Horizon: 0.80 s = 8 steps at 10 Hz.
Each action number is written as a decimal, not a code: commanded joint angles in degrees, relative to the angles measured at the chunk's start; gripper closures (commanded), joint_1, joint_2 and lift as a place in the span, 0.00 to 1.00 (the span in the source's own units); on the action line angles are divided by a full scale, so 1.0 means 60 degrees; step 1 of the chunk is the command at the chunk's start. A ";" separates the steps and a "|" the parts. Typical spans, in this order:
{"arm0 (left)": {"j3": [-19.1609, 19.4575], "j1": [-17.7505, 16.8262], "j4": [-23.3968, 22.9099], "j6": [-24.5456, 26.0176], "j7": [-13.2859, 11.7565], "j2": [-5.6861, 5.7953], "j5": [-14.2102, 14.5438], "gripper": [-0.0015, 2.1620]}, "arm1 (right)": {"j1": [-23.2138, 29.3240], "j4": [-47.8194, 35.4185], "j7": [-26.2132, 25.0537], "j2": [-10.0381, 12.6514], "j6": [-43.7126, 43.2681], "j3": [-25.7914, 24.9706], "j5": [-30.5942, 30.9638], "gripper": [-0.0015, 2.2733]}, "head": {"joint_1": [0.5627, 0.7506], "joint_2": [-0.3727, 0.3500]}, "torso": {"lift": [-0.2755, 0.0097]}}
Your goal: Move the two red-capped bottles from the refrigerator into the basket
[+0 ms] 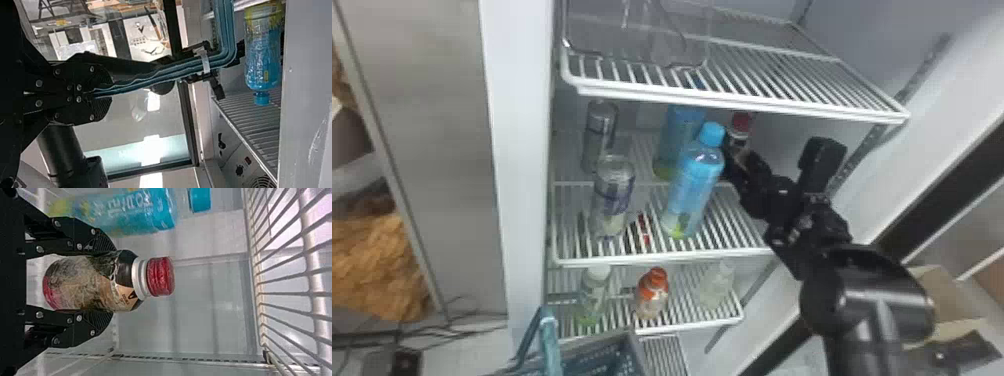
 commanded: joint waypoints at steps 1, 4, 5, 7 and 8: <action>0.0014 0.0021 0.0023 0.0000 0.0000 0.0000 0.0000 0.56 | 0.0712 -0.0886 -0.0001 0.0054 0.0164 -0.0145 -0.0115 0.57 | 0.70 0.03 | 0.97; 0.0014 0.0044 0.0023 0.0000 0.0000 -0.0029 0.0019 0.56 | 0.1931 -0.2316 -0.0001 0.0127 0.0469 -0.0488 -0.0515 0.57 | 0.70 0.03 | 0.97; 0.0014 0.0044 0.0023 0.0000 0.0000 -0.0029 0.0038 0.56 | 0.2236 -0.2738 -0.0001 0.0157 0.0586 -0.0545 -0.0572 0.57 | 0.70 0.03 | 0.97; 0.0014 0.0068 0.0023 0.0000 0.0000 -0.0044 0.0038 0.56 | 0.3033 -0.3675 -0.0001 0.0245 0.0891 -0.0774 -0.0648 0.57 | 0.70 0.03 | 0.97; 0.0033 0.0091 0.0023 0.0000 0.0000 -0.0044 0.0057 0.56 | 0.3290 -0.4027 -0.0015 0.0303 0.1078 -0.0926 -0.0629 0.57 | 0.70 0.03 | 0.97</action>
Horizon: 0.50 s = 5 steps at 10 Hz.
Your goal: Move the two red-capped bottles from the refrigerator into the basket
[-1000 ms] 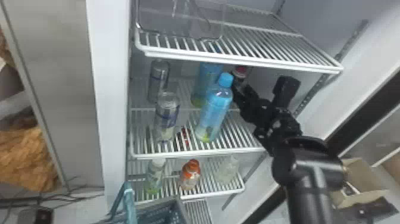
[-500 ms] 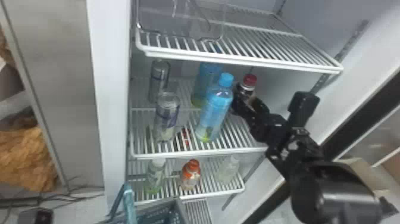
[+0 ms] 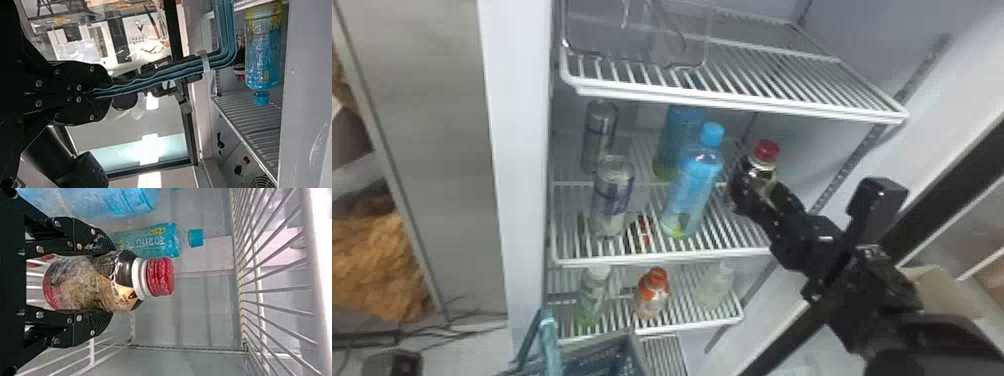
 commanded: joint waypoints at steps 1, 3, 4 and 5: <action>0.0011 0.0011 0.0000 0.0000 0.0000 0.0000 0.0009 0.56 | 0.0442 -0.0533 -0.0003 0.0078 0.0183 -0.0230 0.0007 0.57 | 0.70 0.03 | 0.97; -0.0008 -0.0012 0.0000 0.0000 0.0000 0.0000 0.0009 0.56 | 0.0957 -0.1096 -0.0003 0.0122 0.0324 -0.0402 -0.0088 0.57 | 0.70 0.03 | 0.97; -0.0008 0.0011 0.0000 0.0000 0.0000 0.0000 0.0009 0.56 | 0.1262 -0.1448 0.0012 0.0151 0.0418 -0.0478 -0.0202 0.57 | 0.70 0.03 | 0.97; 0.0011 0.0035 0.0000 0.0000 0.0000 0.0000 0.0009 0.56 | 0.1613 -0.1869 0.0012 0.0195 0.0488 -0.0611 -0.0279 0.57 | 0.70 0.03 | 0.97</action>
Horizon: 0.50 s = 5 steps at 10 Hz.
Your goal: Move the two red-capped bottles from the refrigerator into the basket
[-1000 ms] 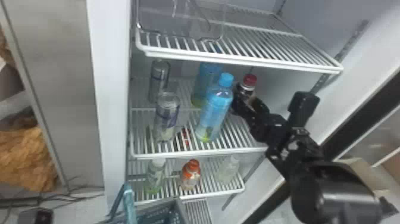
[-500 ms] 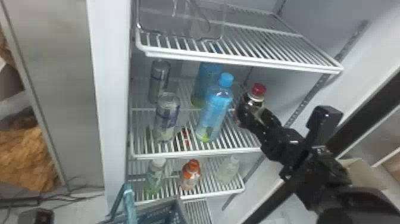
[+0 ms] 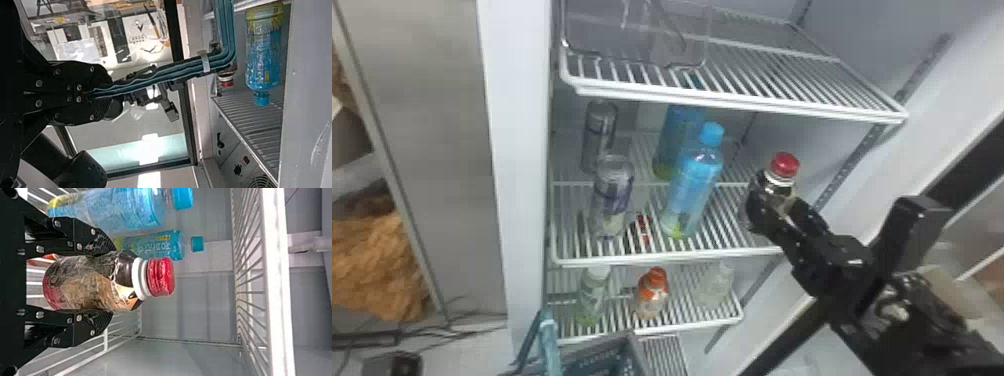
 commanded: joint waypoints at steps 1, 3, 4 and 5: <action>0.0009 0.0012 0.0000 -0.0001 0.0000 0.0000 0.0000 0.56 | 0.0545 -0.0650 0.0004 0.0058 0.0204 -0.0205 -0.0120 0.57 | 0.70 0.03 | 0.97; 0.0009 0.0012 0.0000 -0.0001 0.0000 0.0015 0.0019 0.56 | 0.1506 -0.1587 0.0004 0.0087 0.0649 -0.0567 -0.0310 0.57 | 0.70 0.03 | 0.97; 0.0028 0.0012 0.0000 -0.0001 0.0000 0.0015 0.0019 0.56 | 0.1881 -0.1892 0.0004 0.0160 0.0814 -0.0738 -0.0368 0.57 | 0.70 0.03 | 0.97; 0.0066 0.0035 0.0000 -0.0001 0.0000 0.0015 0.0019 0.56 | 0.2303 -0.2314 0.0063 0.0248 0.1048 -0.0929 -0.0387 0.57 | 0.70 0.03 | 0.97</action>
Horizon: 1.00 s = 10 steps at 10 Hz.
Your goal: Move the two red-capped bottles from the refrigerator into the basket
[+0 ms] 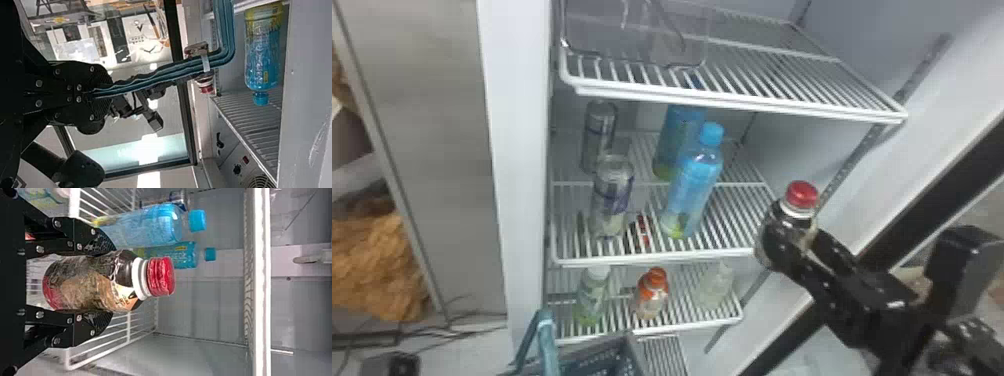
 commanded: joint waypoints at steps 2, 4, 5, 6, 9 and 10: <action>0.0078 0.0059 0.0000 0.0000 0.0000 0.0015 0.0000 0.56 | 0.0931 -0.1069 0.0170 0.0227 0.0549 -0.0467 -0.0044 0.57 | 0.70 0.03 | 0.97; 0.0117 0.0106 0.0000 0.0000 0.0000 0.0000 -0.0019 0.56 | 0.1447 -0.1863 0.0610 0.0520 0.1487 -0.0867 0.0013 0.57 | 0.70 0.03 | 0.97; 0.0155 0.0129 0.0000 0.0000 0.0000 0.0000 -0.0038 0.56 | 0.1611 -0.1863 0.0800 0.0579 0.1885 -0.0886 -0.0044 0.57 | 0.70 0.03 | 0.97; 0.0193 0.0176 0.0000 0.0000 0.0000 -0.0015 -0.0057 0.56 | 0.1705 -0.1863 0.1049 0.0652 0.2283 -0.0886 -0.0101 0.57 | 0.70 0.03 | 0.97; 0.0136 0.0082 0.0000 -0.0023 0.0029 -0.0073 -0.0076 0.56 | 0.2103 -0.1863 0.1547 0.0696 0.3151 -0.0695 -0.0444 0.57 | 0.70 0.03 | 0.97; 0.0155 0.0036 0.0000 -0.0070 0.0059 -0.0103 -0.0076 0.56 | 0.2244 -0.1863 0.1664 0.0667 0.3526 -0.0486 -0.0768 0.57 | 0.70 0.03 | 0.97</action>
